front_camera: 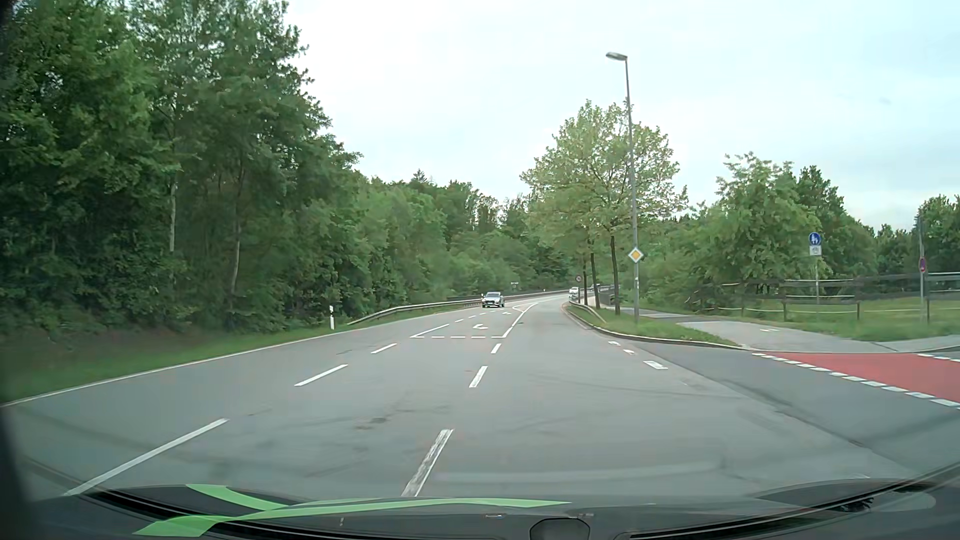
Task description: Follow the waypoints while adhering to traffic rules and regulations
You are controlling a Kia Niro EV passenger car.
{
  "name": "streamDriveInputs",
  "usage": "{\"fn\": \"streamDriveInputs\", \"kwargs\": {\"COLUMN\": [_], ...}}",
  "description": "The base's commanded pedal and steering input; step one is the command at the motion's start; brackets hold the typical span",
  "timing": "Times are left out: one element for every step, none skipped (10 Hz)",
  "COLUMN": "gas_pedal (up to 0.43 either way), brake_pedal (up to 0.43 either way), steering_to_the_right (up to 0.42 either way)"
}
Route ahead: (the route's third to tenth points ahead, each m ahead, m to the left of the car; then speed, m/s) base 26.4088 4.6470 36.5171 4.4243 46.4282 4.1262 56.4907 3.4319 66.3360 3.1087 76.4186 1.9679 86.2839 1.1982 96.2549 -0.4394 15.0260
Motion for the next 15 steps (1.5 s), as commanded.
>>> {"fn": "streamDriveInputs", "kwargs": {"gas_pedal": [0.020, 0.020, 0.020, 0.020, 0.020, 0.020, 0.020, 0.020, 0.020, 0.020, 0.020, 0.020, 0.020, 0.020, 0.020], "brake_pedal": [0.000, 0.000, 0.000, 0.000, 0.000, 0.000, 0.000, 0.000, 0.000, 0.000, 0.000, 0.000, 0.000, 0.000, 0.000], "steering_to_the_right": [0.006, 0.006, 0.006, 0.006, 0.006, 0.006, 0.006, 0.006, 0.006, 0.006, 0.006, 0.005, 0.006, 0.005, 0.006]}}
